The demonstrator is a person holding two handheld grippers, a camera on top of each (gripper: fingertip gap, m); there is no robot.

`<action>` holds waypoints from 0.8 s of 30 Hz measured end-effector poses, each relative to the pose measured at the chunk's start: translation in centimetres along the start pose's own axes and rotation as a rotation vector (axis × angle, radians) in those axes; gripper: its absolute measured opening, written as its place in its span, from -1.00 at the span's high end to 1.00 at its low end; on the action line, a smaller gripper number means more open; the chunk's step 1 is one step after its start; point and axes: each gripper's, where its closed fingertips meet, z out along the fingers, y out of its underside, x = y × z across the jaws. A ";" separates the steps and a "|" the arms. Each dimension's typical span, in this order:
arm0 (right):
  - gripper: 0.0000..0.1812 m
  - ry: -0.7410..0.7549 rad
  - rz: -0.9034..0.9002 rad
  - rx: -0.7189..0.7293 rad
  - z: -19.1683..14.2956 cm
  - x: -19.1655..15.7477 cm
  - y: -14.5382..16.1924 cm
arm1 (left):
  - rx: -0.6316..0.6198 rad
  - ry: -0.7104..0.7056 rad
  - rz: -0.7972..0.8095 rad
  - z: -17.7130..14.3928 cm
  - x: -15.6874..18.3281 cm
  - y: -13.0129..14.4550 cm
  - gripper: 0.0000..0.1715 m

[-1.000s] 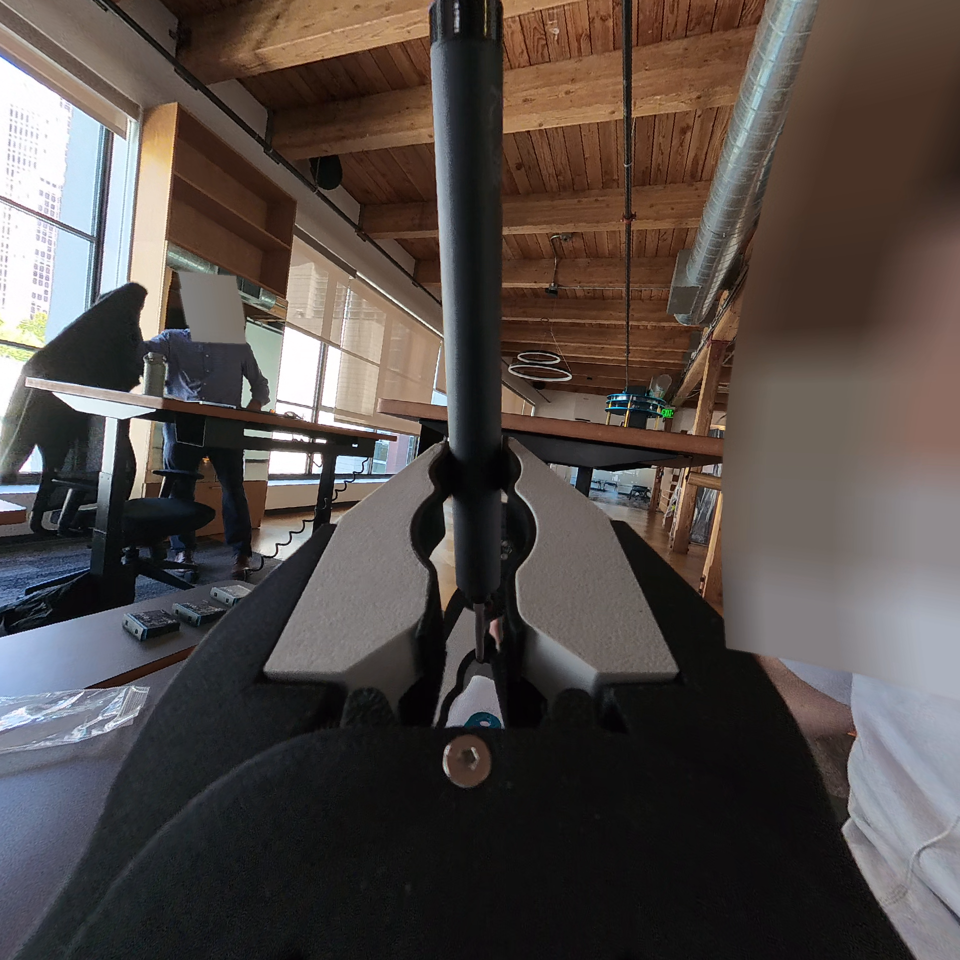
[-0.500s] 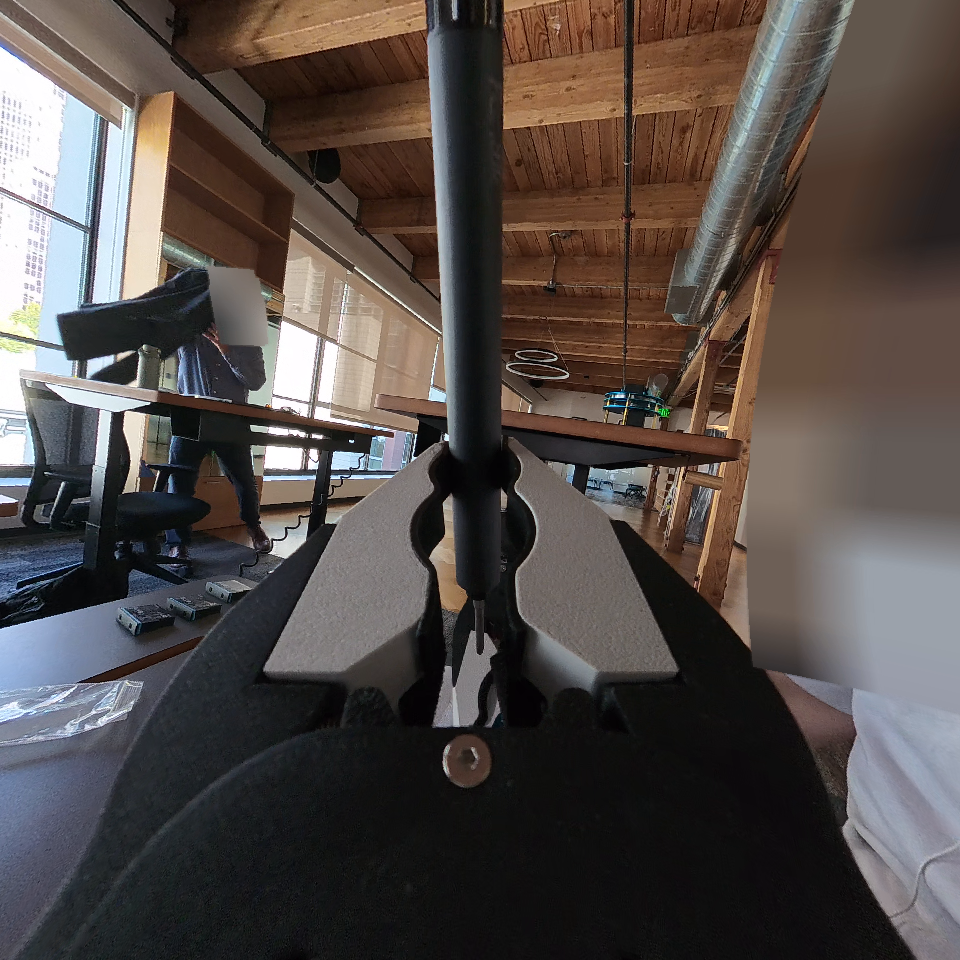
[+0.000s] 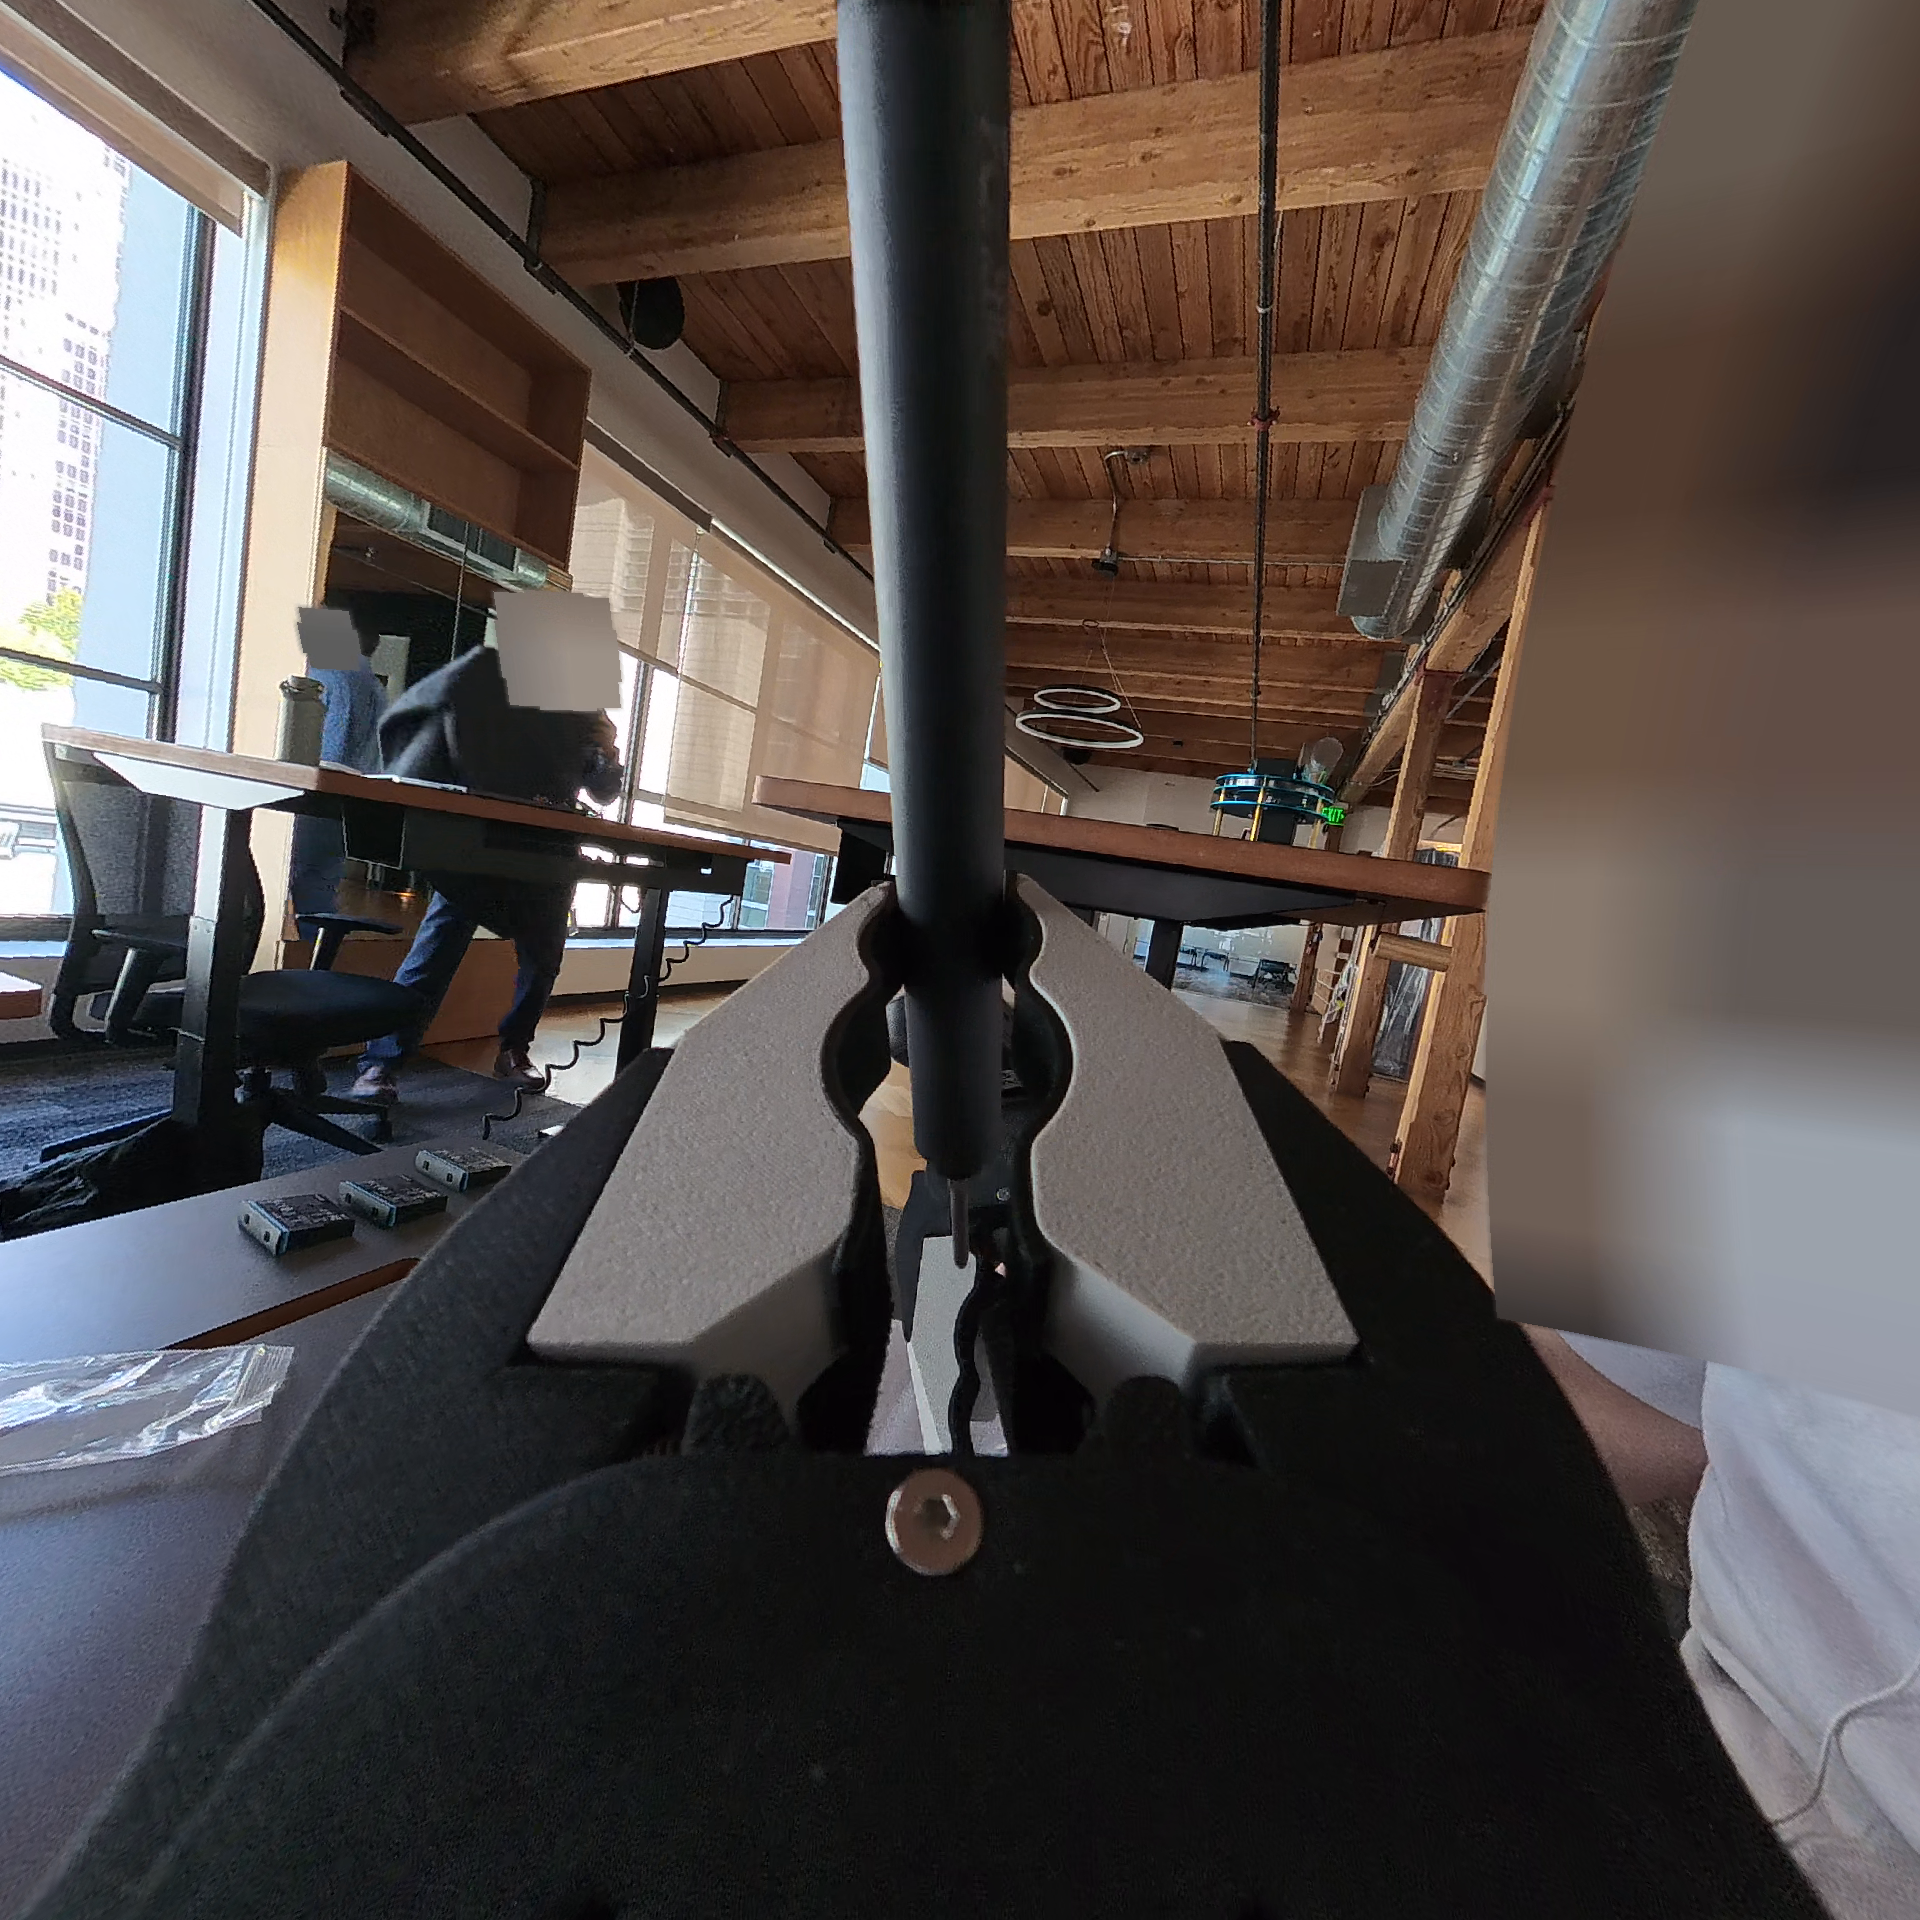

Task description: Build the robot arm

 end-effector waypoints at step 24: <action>0.60 0.094 0.012 -0.039 -2.2 -1.0 0.5 | -0.208 -0.066 -0.028 1.3 -1.6 4.5 0.81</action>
